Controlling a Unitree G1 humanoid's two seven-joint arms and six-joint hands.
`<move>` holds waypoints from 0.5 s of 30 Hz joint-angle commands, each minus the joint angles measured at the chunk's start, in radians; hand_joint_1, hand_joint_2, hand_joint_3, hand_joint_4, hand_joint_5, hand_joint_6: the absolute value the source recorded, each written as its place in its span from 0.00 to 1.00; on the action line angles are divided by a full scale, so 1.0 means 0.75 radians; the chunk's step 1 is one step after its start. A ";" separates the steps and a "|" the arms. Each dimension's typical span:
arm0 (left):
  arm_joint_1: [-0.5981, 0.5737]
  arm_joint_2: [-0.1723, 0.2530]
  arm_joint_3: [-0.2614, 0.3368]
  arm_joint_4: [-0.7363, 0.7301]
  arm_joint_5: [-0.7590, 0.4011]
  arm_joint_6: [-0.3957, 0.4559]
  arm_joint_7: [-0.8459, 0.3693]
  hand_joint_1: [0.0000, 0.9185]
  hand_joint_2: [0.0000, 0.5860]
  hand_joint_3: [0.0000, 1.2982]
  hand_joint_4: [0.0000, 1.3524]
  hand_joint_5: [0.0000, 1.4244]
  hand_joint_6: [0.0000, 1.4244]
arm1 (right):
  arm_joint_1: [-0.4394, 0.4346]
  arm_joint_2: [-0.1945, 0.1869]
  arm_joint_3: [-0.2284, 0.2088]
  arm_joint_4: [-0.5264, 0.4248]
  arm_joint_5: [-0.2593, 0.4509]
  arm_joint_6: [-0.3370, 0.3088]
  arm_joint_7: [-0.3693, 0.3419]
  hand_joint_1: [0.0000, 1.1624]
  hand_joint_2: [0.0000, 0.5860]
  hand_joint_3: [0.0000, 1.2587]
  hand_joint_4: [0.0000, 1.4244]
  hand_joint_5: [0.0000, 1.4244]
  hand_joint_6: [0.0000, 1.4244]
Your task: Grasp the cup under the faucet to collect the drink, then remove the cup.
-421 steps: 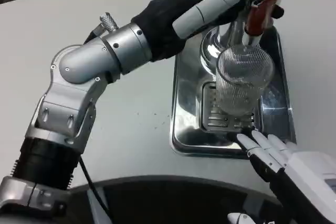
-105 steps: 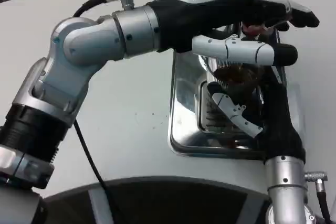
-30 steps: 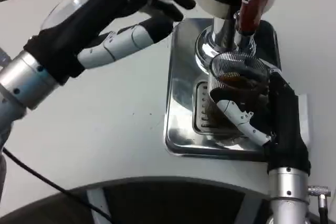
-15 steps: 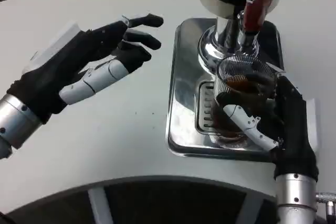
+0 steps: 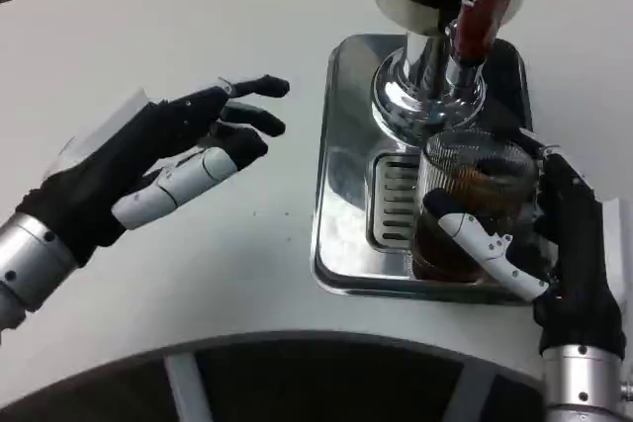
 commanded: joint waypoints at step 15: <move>0.040 0.041 -0.012 -0.011 0.037 -0.010 0.020 0.00 0.24 0.18 0.25 0.28 0.30 | 0.065 0.019 0.009 -0.124 -0.003 -0.043 0.020 0.73 0.30 0.63 0.66 0.84 0.87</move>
